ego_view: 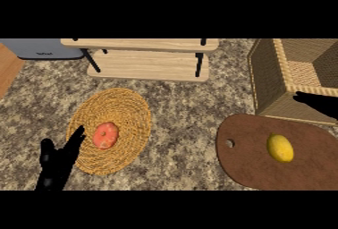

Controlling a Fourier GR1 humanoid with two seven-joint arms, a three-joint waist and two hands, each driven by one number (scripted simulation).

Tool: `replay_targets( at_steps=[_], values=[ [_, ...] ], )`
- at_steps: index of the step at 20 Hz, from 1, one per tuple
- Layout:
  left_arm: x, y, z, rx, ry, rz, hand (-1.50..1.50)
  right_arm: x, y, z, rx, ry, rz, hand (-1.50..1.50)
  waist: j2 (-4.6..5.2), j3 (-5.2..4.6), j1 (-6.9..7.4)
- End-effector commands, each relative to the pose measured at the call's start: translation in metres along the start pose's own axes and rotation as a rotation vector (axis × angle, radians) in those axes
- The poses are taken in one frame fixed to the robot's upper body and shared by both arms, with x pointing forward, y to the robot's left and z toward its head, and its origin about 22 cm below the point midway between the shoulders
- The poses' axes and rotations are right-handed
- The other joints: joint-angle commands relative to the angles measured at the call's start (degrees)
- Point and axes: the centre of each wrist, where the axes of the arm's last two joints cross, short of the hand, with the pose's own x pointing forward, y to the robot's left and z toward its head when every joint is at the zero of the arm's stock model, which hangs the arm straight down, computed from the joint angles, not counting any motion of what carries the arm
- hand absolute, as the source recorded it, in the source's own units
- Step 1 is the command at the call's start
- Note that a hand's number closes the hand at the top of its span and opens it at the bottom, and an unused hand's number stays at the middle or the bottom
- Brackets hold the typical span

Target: Pick the lemon from the cutting board and place it in the basket

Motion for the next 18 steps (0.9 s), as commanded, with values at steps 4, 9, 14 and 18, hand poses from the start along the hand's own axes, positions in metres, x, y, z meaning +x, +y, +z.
replay_targets(
  at_steps=[4,9,14,18],
  values=[
    [0.000,-0.003,-0.006,0.025,0.063,-0.007,0.00,-0.007,0.054,-0.033,0.018,-0.004,0.002,-1.50,0.53,-0.61,-0.02],
    [-0.020,0.009,0.006,0.024,0.077,0.008,0.00,-0.031,0.062,-0.031,-0.011,-0.009,-0.003,-1.50,0.45,-0.61,-0.15],
    [-0.003,0.007,0.016,0.011,0.066,0.010,0.00,-0.025,0.059,-0.042,0.002,0.013,0.007,-1.50,0.39,-0.63,-0.02],
    [0.006,-0.004,0.005,0.026,0.068,0.008,0.00,-0.029,0.082,-0.061,-0.019,-0.012,-0.003,-1.50,0.46,-0.61,0.06]
  ],
)
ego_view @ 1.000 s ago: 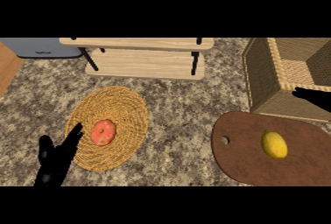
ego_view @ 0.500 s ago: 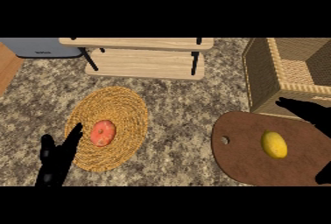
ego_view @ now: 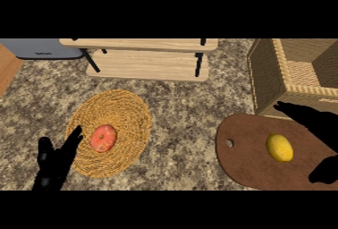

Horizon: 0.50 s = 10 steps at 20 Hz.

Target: Pick the lemon from the cutting board and place it in the basket

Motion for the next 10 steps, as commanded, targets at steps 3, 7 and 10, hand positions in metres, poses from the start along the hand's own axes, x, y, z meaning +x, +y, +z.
replay_targets(
  at_steps=[3,7,10],
  values=[
    [0.002,-0.008,0.001,0.001,0.036,0.001,0.00,-0.003,0.036,-0.011,-0.011,-0.026,-0.034,-1.50,0.28,-0.40,-0.16],
    [-0.020,-0.015,-0.014,0.000,0.044,0.001,0.00,-0.026,0.043,-0.011,0.006,-0.011,0.012,-1.50,0.37,-0.42,-0.33],
    [-0.008,0.005,0.004,-0.003,0.036,0.008,0.00,0.002,0.032,-0.033,0.044,0.025,0.055,-1.50,0.31,-0.42,0.16]
  ],
)
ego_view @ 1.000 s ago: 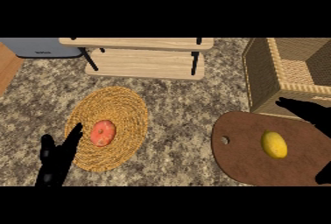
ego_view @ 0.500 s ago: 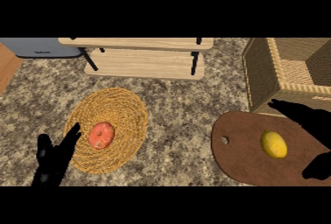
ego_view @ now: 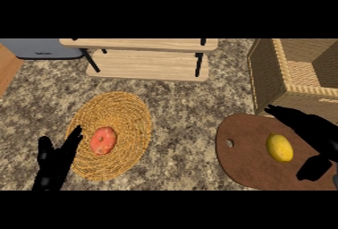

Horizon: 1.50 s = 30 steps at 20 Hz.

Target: Pick the lemon from the cutting board and place it in the basket

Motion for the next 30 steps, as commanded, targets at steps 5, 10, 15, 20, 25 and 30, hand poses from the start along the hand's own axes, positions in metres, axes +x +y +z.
replay_targets(
  at_steps=[5,10,15,20,25,30],
  values=[
    [-0.026,-0.001,0.013,-0.006,0.046,0.023,0.00,-0.005,0.009,-0.026,0.089,0.062,0.055,-1.50,0.32,-0.41,0.35],
    [-0.010,0.016,-0.006,-0.001,0.038,0.025,0.00,0.000,0.032,-0.015,0.085,0.049,0.034,-1.50,0.28,-0.42,-0.25],
    [-0.014,-0.012,0.005,-0.010,0.053,0.022,0.00,0.010,0.043,-0.031,0.065,0.048,0.034,-1.50,0.28,-0.40,-0.06],
    [-0.008,-0.005,0.001,-0.013,0.044,0.012,0.00,-0.009,0.040,-0.029,0.063,0.060,0.030,-1.50,0.27,-0.40,-0.13],
    [-0.015,0.002,0.003,-0.011,0.055,-0.002,0.00,-0.006,0.050,-0.037,0.033,-0.023,0.147,1.50,0.28,-0.40,-0.01],
    [-0.016,-0.011,0.002,-0.007,0.055,0.008,0.00,-0.006,0.039,-0.033,-0.006,-0.034,0.199,1.50,0.25,-0.42,-0.17]
  ],
)
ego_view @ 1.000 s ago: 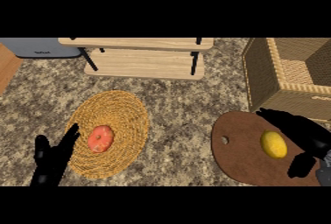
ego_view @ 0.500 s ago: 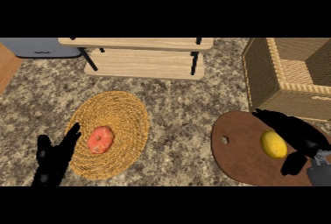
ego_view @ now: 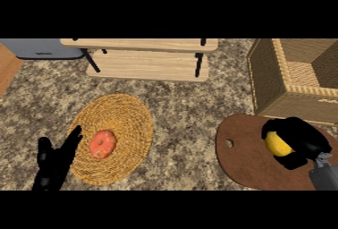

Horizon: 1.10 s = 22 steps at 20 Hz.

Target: Pick the lemon from the cutting board and place it in the basket

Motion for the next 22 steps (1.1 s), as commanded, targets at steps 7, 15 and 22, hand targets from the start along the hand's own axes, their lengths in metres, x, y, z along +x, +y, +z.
replay_targets(
  at_steps=[7,15,22],
  values=[
    [-0.012,0.008,-0.006,-0.009,0.054,0.002,0.00,0.122,0.016,-0.039,-0.042,0.168,-0.053,1.50,0.43,-0.40,-0.16],
    [-0.012,-0.011,-0.008,-0.019,0.044,0.004,0.00,0.206,-0.024,-0.044,-0.251,0.321,-0.138,1.50,0.44,-0.30,-0.03],
    [-0.006,-0.004,-0.006,-0.010,0.048,0.002,0.00,0.193,-0.081,-0.002,-0.711,0.136,-0.739,1.50,0.28,-0.11,-0.75]
  ],
)
